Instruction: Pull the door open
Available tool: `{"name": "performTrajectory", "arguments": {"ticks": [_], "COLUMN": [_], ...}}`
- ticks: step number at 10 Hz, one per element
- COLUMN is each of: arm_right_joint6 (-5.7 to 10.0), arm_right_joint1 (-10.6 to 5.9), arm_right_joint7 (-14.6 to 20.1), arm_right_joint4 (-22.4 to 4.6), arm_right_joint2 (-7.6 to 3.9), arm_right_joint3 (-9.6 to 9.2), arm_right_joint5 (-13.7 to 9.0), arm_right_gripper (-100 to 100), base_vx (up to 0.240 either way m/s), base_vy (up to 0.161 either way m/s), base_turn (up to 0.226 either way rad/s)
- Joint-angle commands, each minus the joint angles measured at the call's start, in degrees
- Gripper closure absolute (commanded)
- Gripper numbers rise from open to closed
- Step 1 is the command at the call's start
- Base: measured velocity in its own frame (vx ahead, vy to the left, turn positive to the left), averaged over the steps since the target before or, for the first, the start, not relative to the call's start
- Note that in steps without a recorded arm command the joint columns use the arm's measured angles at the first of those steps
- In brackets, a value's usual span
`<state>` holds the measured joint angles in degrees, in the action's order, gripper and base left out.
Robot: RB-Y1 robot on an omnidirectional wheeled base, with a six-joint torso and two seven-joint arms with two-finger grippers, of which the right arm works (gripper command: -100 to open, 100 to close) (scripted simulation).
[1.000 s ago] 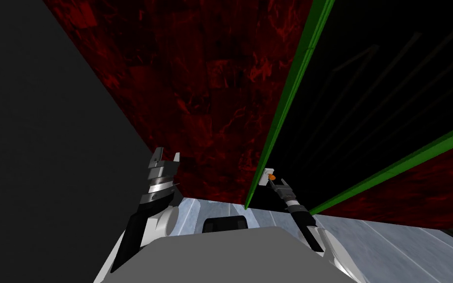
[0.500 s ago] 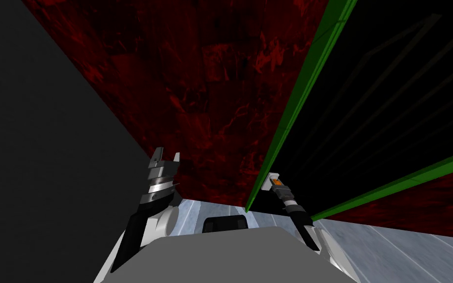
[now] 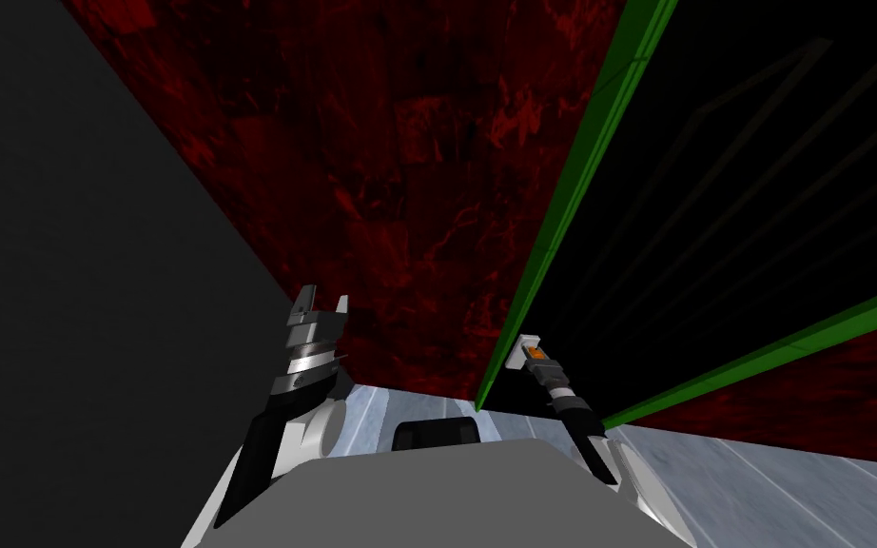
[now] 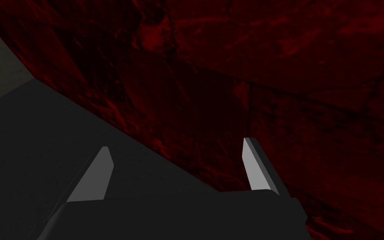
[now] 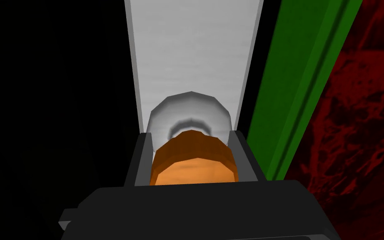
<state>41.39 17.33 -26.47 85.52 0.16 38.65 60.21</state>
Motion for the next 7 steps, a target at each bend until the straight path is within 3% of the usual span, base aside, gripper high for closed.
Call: {"name": "performTrajectory", "arguments": {"ticks": [1, 7], "arm_right_joint6": [-0.8, -5.6], "arm_right_joint1": [-0.13, -0.86], "arm_right_joint7": [-1.9, -11.2], "arm_right_joint4": [-0.2, -0.9], "arm_right_joint2": [-0.23, -1.58], "arm_right_joint3": [-0.35, -2.45], "arm_right_joint5": [0.8, 5.7], "arm_right_gripper": [100, 100], "base_vx": [-0.067, -0.089], "base_vy": [-0.029, -0.025], "base_turn": [0.074, 0.075]}}
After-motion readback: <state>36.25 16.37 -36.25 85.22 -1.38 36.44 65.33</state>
